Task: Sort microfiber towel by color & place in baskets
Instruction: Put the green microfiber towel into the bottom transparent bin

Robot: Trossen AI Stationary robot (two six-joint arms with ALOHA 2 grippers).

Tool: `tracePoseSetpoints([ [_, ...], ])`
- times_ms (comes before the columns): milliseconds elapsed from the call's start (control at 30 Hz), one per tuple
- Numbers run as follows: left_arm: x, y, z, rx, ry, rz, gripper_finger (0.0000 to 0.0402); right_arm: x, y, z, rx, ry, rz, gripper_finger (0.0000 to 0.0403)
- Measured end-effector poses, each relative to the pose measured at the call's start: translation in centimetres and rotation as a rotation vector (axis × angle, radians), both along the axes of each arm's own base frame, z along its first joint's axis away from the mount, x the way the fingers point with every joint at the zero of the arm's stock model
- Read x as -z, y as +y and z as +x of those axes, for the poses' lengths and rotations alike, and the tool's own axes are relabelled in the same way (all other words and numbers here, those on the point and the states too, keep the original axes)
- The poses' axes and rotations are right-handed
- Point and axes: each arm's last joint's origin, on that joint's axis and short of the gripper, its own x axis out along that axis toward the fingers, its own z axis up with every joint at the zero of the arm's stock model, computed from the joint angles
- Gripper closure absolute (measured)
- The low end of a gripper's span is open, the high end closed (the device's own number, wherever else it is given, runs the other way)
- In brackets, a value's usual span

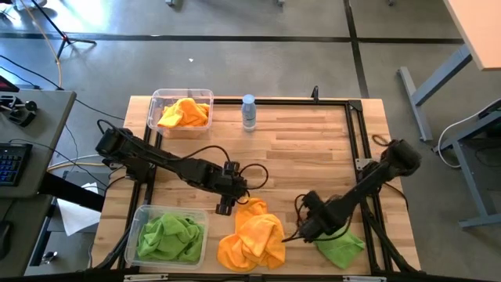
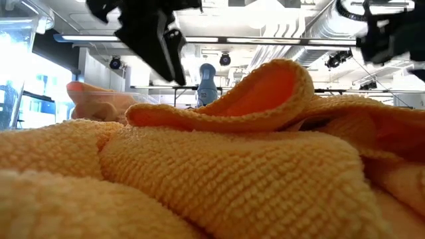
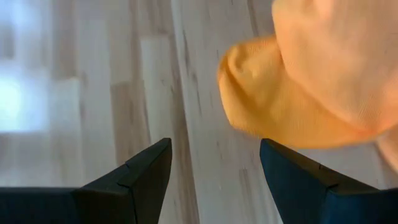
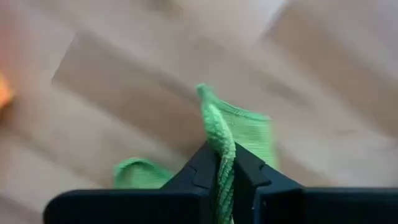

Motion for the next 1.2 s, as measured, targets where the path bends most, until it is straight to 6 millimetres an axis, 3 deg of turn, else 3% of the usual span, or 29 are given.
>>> tracePoseSetpoints([
  [200,-3.7,1.7,-0.8,-0.061,-0.161,-0.043,0.0170,-5.5,-2.5,-2.4,0.030,-0.206,-0.134,0.0397],
  [533,-10.1,5.0,-1.7,-0.256,-0.564,-0.094,0.0170,-14.5,-8.0,-6.6,-0.024,-0.778,-0.418,0.0402],
  [867,-12.9,6.9,-0.5,-0.297,-0.840,-0.115,0.0170,-21.9,-12.3,-6.6,-0.343,-1.071,-0.663,0.0402],
  [1033,-15.2,7.5,1.2,-0.291,-0.894,-0.082,0.0170,-23.1,-13.7,-6.0,-0.530,-1.124,-0.698,0.0403],
  [1200,-16.1,8.3,4.6,-0.285,-0.904,-0.042,0.0170,-22.8,-14.9,-5.2,-0.619,-1.109,-0.674,0.0403],
])
